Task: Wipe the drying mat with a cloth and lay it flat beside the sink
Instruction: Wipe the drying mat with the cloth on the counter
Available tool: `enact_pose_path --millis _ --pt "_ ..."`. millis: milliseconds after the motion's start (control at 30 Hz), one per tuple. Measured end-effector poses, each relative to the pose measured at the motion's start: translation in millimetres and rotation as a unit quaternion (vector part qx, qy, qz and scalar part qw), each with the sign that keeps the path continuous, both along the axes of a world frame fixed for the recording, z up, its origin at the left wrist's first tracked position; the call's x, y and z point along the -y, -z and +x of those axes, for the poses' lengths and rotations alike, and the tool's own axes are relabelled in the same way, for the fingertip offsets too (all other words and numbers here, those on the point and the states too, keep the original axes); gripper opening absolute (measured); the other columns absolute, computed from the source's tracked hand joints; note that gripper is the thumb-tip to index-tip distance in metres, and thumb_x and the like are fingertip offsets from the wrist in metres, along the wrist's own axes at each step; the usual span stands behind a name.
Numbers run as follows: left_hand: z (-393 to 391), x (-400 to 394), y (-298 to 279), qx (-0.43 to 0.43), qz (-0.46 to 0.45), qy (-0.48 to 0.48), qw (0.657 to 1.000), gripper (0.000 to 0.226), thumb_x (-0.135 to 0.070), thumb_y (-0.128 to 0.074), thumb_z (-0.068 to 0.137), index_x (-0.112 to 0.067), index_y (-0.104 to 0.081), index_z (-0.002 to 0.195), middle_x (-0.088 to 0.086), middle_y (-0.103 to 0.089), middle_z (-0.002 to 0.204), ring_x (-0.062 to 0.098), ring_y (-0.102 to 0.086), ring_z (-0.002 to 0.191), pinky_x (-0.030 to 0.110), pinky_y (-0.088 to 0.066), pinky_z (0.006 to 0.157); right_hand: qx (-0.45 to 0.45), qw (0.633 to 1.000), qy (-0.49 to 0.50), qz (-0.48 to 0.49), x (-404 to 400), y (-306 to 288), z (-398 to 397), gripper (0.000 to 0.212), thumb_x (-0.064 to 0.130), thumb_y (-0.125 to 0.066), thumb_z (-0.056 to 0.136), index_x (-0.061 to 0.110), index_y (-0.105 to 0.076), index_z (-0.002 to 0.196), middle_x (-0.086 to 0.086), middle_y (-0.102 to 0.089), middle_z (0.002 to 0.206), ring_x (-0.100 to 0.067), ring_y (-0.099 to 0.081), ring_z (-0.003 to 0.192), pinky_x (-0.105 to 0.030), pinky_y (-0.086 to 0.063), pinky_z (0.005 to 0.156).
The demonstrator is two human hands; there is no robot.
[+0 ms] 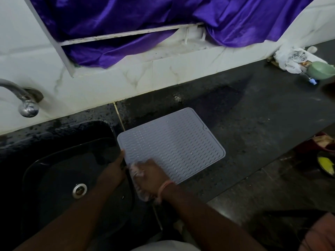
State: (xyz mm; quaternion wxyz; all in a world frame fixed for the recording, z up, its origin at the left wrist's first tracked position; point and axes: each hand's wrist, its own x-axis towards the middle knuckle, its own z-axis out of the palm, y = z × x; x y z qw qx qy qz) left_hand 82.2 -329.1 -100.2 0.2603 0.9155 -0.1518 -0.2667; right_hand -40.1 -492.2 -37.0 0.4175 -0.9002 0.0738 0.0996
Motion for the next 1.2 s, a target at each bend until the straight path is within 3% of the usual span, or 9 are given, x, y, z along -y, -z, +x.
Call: enact_pose_path --millis 133,233,300,433,600,700,833,1000,1200 --pt "-26 1 -8 0.088 -0.01 -0.036 0.995 0.051 -0.03 -0.06 0.096 -0.048 -0.043 0.141 0.009 -0.05 0.128 0.027 -0.062 0.109 0.037 -0.049 0.088 0.001 0.966 0.252 -0.057 134 0 -11 0.043 0.061 -0.038 0.097 0.027 -0.064 0.1 -0.006 -0.068 0.097 -0.015 -0.068 0.077 -0.041 -0.059 0.076" --pt "-42 -5 -3 0.099 -0.008 -0.006 0.995 0.044 -0.033 -0.067 0.092 -0.036 -0.058 0.136 0.003 -0.052 0.129 0.018 -0.061 0.109 0.028 -0.046 0.088 -0.086 0.9 0.393 -0.169 221 14 -31 0.051 0.051 -0.045 0.094 0.018 -0.06 0.131 -0.02 -0.062 0.125 -0.034 -0.063 0.108 -0.046 -0.051 0.096" --pt "-41 -6 -1 0.097 0.008 0.0 0.995 0.046 -0.036 -0.068 0.091 -0.033 -0.059 0.136 0.004 -0.053 0.13 0.019 -0.061 0.109 0.026 -0.045 0.085 -0.097 0.897 0.396 -0.172 228 21 -35 0.048 0.036 -0.052 0.096 0.011 -0.058 0.136 -0.021 -0.058 0.133 -0.039 -0.056 0.12 -0.044 -0.046 0.104" --pt "-33 0 -4 0.083 0.026 -0.012 0.996 0.046 -0.037 -0.071 0.088 -0.036 -0.06 0.133 0.003 -0.054 0.125 0.021 -0.061 0.108 0.033 -0.048 0.088 -0.057 0.927 0.354 -0.113 140 21 -30 0.048 0.041 -0.053 0.096 0.013 -0.047 0.135 0.005 -0.053 0.112 -0.013 -0.055 0.093 -0.027 -0.047 0.076" --pt "-15 -16 19 0.04 0.007 0.001 0.999 0.052 -0.057 -0.074 0.076 -0.048 -0.061 0.125 -0.003 -0.065 0.123 0.016 -0.065 0.109 0.041 -0.055 0.092 -0.001 0.988 0.107 -0.115 20 20 -33 0.061 0.041 -0.05 0.09 0.01 -0.044 0.143 -0.012 -0.044 0.138 -0.03 -0.059 0.114 -0.041 -0.051 0.099" --pt "-14 -16 8 0.042 0.026 0.001 0.999 0.047 -0.049 -0.075 0.08 -0.041 -0.064 0.125 0.0 -0.067 0.12 0.018 -0.068 0.104 0.042 -0.056 0.089 0.02 0.998 0.033 -0.051 15 12 -27 0.046 0.033 -0.057 0.089 0.012 -0.059 0.13 -0.012 -0.054 0.125 -0.027 -0.059 0.11 -0.035 -0.049 0.099" --pt "-22 -6 0 0.034 0.017 -0.011 0.999 0.04 -0.036 -0.071 0.087 -0.037 -0.061 0.126 0.001 -0.063 0.122 0.013 -0.068 0.101 0.042 -0.057 0.087 0.017 0.978 0.203 -0.044 119 16 -29 0.039 0.056 -0.052 0.091 0.03 -0.059 0.119 0.007 -0.063 0.106 -0.005 -0.066 0.088 -0.036 -0.058 0.084" --pt "-33 4 -4 0.025 0.025 -0.017 0.999 0.044 -0.039 -0.063 0.091 -0.031 -0.059 0.134 0.007 -0.064 0.127 0.022 -0.065 0.112 0.038 -0.053 0.095 -0.077 0.908 0.367 -0.187 258 23 -41 0.054 0.05 -0.047 0.09 0.013 -0.064 0.124 -0.017 -0.064 0.121 -0.036 -0.062 0.109 -0.04 -0.05 0.094" --pt "-38 2 0 0.027 0.054 0.035 0.998 0.067 -0.018 -0.065 0.095 -0.023 -0.033 0.153 0.012 -0.047 0.147 0.027 -0.052 0.13 0.028 -0.042 0.104 -0.037 0.938 0.317 -0.133 130 16 -39 0.045 0.033 -0.054 0.096 0.009 -0.048 0.134 -0.005 -0.051 0.117 -0.027 -0.061 0.107 -0.034 -0.05 0.085"
